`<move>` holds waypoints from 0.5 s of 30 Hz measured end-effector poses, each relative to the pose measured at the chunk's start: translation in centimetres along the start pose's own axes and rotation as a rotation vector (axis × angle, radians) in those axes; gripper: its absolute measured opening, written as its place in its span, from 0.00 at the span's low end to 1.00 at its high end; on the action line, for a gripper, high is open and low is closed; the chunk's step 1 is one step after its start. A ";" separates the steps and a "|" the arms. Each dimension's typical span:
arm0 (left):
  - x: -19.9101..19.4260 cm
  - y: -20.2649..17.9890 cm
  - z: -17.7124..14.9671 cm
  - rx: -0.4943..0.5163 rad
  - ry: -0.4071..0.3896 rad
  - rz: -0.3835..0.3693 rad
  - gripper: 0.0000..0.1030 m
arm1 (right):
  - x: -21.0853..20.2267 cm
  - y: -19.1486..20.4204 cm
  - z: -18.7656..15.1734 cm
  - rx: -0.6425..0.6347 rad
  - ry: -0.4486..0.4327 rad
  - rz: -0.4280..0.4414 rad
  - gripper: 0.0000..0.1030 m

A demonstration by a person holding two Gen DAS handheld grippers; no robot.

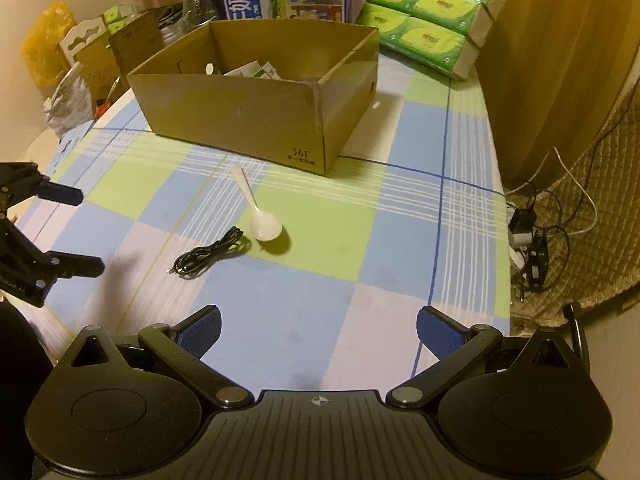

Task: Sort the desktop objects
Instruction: 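Grasp the black cable with the left tool while the right tool grasps the white spoon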

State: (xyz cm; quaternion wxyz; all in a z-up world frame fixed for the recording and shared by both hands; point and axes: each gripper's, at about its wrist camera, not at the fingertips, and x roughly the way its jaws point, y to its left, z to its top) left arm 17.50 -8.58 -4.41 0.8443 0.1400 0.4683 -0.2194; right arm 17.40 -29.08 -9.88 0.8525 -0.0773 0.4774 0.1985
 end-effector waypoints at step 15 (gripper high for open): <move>5.8 -0.5 1.1 -0.008 0.047 -0.101 0.64 | 3.9 -0.1 1.1 -0.058 0.021 0.031 0.98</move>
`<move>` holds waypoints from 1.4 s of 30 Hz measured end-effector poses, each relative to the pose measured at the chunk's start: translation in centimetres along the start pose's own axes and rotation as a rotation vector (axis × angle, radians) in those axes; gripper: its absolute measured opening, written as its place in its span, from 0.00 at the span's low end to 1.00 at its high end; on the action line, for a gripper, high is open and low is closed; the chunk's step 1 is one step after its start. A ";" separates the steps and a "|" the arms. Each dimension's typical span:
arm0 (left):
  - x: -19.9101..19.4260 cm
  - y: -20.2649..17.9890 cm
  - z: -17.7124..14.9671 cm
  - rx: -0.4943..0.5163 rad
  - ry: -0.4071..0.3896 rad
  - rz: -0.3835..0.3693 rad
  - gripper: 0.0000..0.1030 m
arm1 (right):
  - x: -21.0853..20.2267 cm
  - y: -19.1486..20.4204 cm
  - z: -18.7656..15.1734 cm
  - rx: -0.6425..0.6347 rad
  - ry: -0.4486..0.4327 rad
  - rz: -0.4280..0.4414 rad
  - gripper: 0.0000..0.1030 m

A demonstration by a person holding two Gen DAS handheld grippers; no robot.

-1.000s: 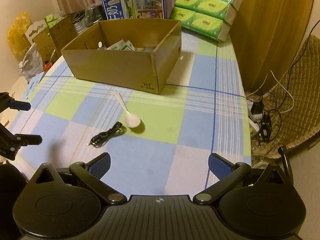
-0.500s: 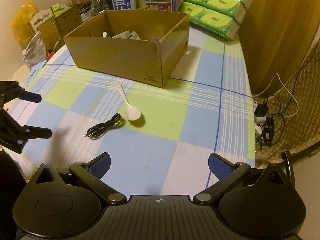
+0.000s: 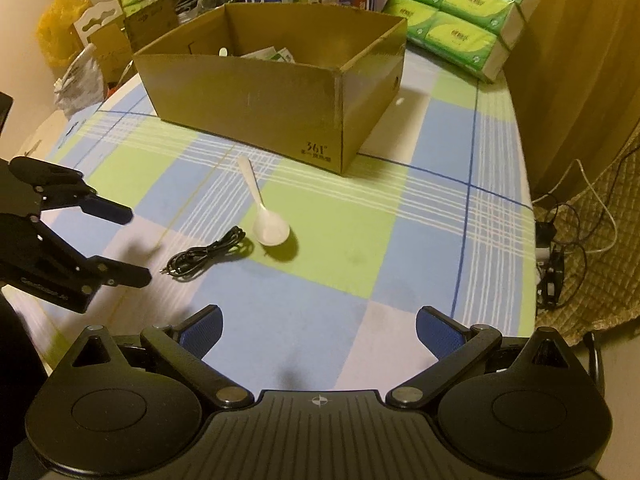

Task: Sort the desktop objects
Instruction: 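Grasp the black cable with the left tool while the right tool grasps the white spoon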

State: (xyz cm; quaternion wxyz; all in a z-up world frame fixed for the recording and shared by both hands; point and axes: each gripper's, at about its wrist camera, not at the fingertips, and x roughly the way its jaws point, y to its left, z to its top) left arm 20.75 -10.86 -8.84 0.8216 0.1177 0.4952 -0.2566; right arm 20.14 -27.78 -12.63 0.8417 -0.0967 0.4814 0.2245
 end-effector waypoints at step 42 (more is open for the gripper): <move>2.8 6.3 -1.2 -0.109 0.003 0.060 0.12 | 9.2 2.4 4.5 -0.165 0.009 0.130 0.64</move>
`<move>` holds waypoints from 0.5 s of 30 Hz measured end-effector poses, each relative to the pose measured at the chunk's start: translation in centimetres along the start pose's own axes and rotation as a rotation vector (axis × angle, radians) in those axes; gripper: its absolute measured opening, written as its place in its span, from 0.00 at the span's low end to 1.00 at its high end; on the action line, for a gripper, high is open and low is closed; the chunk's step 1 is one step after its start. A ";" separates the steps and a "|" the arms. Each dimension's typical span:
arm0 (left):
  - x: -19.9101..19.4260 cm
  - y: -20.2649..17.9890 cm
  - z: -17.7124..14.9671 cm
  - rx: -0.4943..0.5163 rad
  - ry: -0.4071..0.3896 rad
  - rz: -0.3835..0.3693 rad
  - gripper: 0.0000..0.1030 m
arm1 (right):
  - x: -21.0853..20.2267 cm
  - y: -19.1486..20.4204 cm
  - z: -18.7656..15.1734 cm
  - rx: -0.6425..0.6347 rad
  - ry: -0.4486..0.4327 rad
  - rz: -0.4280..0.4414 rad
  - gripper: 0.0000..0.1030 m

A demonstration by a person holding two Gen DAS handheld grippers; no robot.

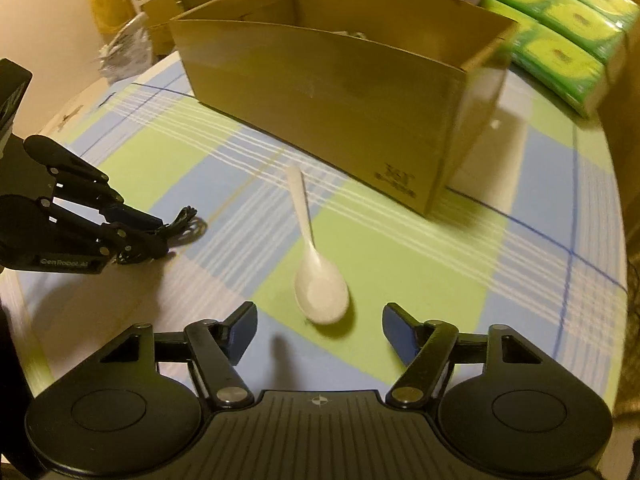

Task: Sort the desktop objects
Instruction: 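Grasp the black cable with the left tool while the right tool grasps the white spoon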

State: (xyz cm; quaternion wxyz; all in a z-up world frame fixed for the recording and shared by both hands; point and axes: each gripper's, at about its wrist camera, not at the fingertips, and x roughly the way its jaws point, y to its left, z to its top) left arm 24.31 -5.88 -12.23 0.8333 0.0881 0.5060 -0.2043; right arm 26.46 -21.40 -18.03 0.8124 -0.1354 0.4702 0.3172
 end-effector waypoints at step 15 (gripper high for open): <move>-0.1 1.2 -0.9 -0.026 -0.053 -0.024 0.20 | 3.5 1.0 0.5 -0.091 0.030 -0.024 0.43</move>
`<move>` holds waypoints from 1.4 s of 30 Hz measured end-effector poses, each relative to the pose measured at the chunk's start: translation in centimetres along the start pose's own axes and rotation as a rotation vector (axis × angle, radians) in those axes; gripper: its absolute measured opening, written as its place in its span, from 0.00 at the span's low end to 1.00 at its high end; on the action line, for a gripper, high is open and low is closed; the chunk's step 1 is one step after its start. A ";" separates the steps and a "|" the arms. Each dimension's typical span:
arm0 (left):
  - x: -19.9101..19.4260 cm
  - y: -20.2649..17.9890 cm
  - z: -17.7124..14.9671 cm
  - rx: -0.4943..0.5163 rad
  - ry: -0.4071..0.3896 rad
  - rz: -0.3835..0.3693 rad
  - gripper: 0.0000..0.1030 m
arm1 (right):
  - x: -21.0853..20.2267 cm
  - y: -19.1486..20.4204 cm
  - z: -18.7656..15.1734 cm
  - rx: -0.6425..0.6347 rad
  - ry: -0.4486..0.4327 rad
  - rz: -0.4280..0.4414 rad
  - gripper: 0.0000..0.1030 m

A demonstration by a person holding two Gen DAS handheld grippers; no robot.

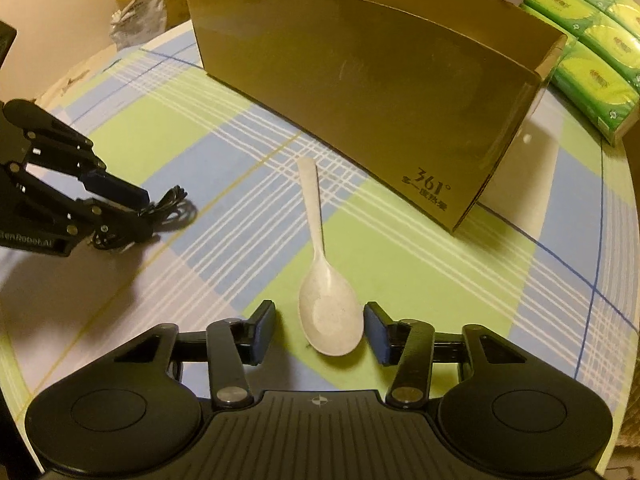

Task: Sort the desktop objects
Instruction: 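Grasp the black cable with the left tool while the right tool grasps the white spoon, then lift the black cable and white spoon off the table with both tools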

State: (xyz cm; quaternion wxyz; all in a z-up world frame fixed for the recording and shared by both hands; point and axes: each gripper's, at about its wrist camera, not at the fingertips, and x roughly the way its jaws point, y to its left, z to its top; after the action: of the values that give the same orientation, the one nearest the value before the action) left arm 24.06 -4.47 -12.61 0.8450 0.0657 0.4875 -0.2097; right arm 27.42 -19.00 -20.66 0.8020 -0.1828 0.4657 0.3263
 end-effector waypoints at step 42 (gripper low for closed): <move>-2.7 -1.5 -0.5 -0.028 -0.016 -0.002 0.09 | -4.9 1.5 -1.9 0.147 -0.091 -0.010 0.25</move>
State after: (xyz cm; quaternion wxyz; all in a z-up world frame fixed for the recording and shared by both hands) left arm 21.86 -4.84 -10.49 0.8496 0.0517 0.4835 -0.2043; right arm 23.44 -20.74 -17.30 0.8352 -0.1105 0.4506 0.2952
